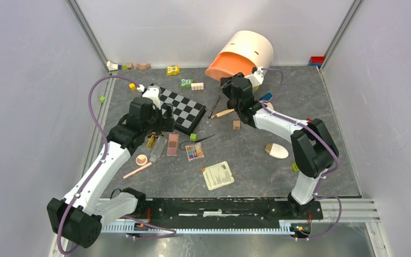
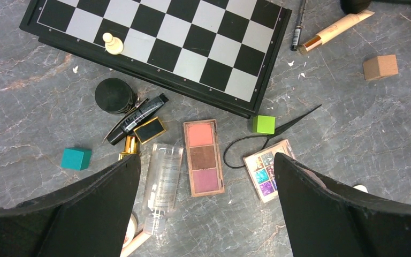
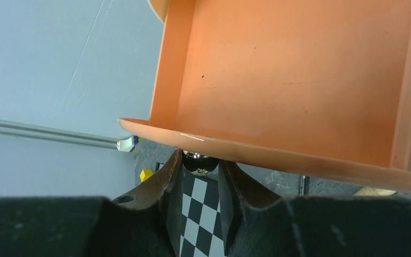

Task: Organize the makeup
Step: Open the drawer in the storage box, then pick up the makeup tool from the center of the board.

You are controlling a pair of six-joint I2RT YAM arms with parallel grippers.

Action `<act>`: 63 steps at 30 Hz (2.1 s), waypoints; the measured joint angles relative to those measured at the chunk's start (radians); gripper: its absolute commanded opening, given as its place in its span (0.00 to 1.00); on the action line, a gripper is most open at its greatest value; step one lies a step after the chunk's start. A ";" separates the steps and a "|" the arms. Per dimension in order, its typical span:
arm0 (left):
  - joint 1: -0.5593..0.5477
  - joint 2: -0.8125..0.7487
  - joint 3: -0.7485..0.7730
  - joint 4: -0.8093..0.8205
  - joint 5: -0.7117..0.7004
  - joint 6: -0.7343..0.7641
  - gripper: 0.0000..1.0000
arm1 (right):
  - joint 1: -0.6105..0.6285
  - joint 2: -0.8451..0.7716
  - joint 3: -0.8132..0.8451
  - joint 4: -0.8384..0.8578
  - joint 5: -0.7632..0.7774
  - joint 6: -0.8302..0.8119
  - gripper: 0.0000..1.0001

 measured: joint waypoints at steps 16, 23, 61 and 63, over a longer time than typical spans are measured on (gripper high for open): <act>0.000 0.000 0.000 0.000 0.013 0.000 1.00 | 0.007 -0.006 -0.002 -0.007 0.004 -0.050 0.82; 0.002 0.000 0.000 0.000 0.013 0.000 1.00 | 0.007 -0.038 -0.024 -0.034 -0.047 -0.131 0.85; 0.009 0.072 0.000 0.019 0.048 0.000 1.00 | -0.481 -0.521 -0.594 -0.428 -0.330 -0.566 0.73; 0.009 0.072 0.000 0.021 0.051 0.000 1.00 | -0.525 -0.487 -0.596 -0.377 -0.393 -0.540 0.71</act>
